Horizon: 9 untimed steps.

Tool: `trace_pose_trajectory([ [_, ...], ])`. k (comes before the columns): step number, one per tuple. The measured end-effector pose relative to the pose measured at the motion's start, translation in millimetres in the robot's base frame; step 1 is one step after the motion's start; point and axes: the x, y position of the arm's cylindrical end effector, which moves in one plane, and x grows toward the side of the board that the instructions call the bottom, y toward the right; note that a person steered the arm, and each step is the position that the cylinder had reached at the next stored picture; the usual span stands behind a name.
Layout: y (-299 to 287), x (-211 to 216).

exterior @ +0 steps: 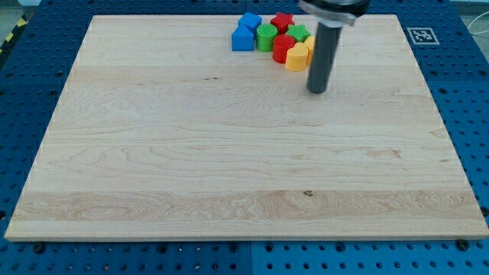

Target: Slide the group of blocks up a bit

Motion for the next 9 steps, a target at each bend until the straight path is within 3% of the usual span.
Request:
trace_pose_trajectory([
  [2, 41.6, -36.8],
  [9, -19.0, -66.2],
])
